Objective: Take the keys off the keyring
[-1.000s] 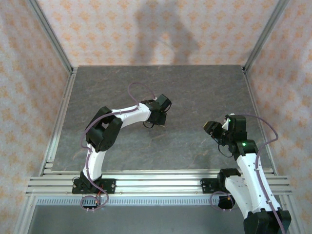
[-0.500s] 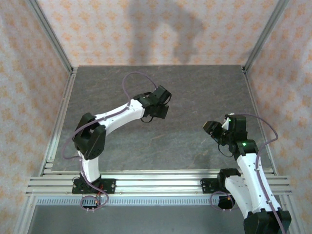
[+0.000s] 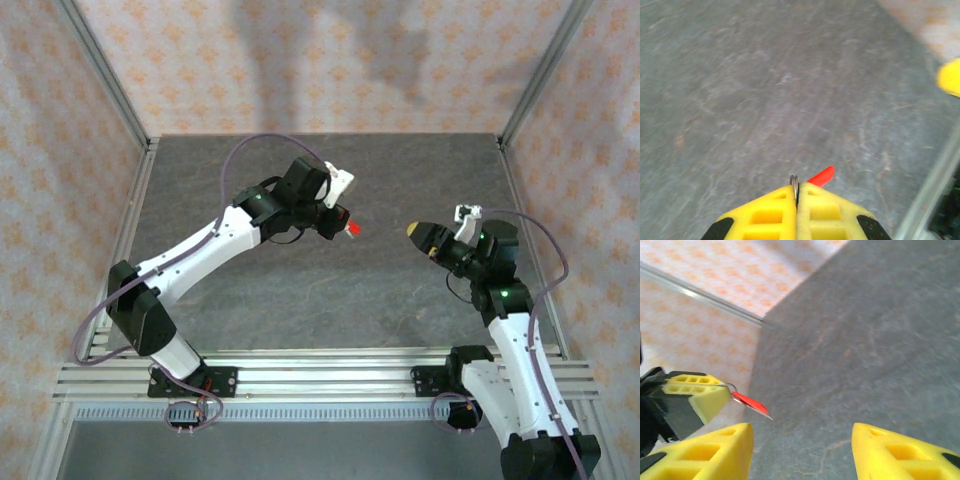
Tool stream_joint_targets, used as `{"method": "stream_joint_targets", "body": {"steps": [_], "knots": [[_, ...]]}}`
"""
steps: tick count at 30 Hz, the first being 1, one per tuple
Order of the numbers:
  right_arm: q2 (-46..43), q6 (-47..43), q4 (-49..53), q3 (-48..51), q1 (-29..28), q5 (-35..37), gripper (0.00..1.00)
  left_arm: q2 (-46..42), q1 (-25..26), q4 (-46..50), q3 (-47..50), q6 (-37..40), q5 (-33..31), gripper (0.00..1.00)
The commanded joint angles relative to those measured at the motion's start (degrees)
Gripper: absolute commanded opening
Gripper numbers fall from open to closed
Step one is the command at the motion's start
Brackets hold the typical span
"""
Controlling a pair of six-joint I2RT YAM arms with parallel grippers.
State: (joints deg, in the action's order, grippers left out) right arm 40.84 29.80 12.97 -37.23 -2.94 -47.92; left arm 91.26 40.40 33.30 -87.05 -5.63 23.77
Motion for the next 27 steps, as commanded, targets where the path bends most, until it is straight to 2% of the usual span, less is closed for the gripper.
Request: {"method": "stream_joint_targets", "body": {"steps": [1,6,16,23,27], "knots": [[0.7,0.9,-9.9,-1.7,-3.0,-4.7,0.55,-3.4,0.2,-4.3,1.1,2.6,8.2,0.04],[1.6,2.2,-15.8,-0.1,-7.8,-4.7,0.54,-3.6,0.2,-5.4,0.7,2.2,12.8,0.04],[2.2,-2.8,-11.2,-3.3,-12.5,-3.7,0.57,-5.4,0.4,-10.1,3.0,0.7,15.9,0.04],[3.5,-5.5,-10.9,-4.1,-17.5,-0.6,0.51,-7.6,0.4,-16.1,6.7,-3.0,17.1,0.04],[4.2,-5.9,-11.2,-4.1,-18.5,1.4,0.52,-7.8,0.4,-18.6,7.9,-5.0,18.9,0.04]]}}
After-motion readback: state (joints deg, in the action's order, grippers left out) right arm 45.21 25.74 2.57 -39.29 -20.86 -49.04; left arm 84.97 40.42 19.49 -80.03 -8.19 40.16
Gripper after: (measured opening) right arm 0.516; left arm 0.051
